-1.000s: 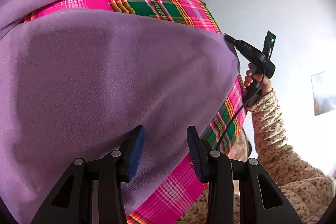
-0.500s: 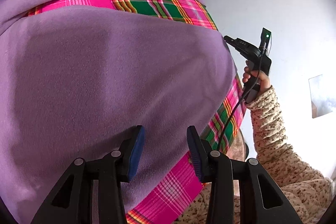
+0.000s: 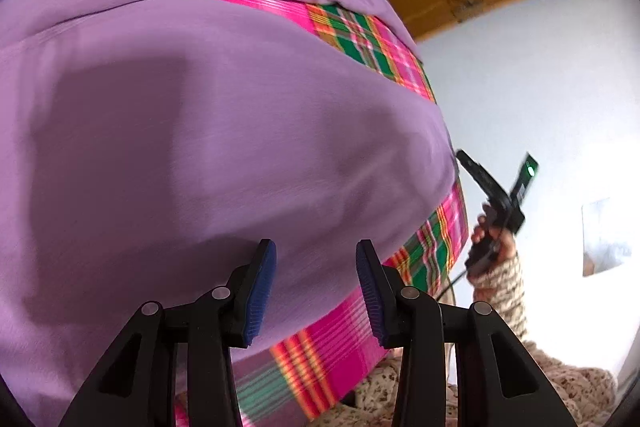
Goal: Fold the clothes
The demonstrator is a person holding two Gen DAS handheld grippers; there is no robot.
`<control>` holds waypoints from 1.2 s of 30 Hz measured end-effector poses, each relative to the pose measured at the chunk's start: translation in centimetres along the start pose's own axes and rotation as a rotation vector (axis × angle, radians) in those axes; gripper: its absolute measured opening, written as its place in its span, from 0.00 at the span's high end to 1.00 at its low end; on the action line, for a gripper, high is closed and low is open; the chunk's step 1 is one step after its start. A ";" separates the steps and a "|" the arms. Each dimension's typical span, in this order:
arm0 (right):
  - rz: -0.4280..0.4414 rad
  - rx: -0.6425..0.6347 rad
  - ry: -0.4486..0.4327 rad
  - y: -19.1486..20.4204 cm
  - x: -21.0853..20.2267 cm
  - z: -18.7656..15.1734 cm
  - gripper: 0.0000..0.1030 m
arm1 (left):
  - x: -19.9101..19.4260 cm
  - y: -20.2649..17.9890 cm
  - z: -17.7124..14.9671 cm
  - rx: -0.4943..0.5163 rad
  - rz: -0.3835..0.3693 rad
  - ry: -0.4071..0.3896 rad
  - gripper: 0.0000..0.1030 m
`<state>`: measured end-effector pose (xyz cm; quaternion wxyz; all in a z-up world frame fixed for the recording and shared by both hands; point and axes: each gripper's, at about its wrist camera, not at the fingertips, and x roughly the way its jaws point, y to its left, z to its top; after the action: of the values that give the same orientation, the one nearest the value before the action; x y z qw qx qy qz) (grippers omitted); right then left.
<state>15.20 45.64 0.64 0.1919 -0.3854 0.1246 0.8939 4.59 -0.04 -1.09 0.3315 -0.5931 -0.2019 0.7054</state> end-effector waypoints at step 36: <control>0.436 -0.559 0.068 30.6 2.6 16.1 0.62 | -15.3 5.8 16.5 0.051 0.448 -0.309 0.58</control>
<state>-10.22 24.82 11.82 -0.1206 -0.4171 -0.0393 0.9000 -11.60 -13.06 9.30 0.1471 -0.4998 -0.0961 0.8481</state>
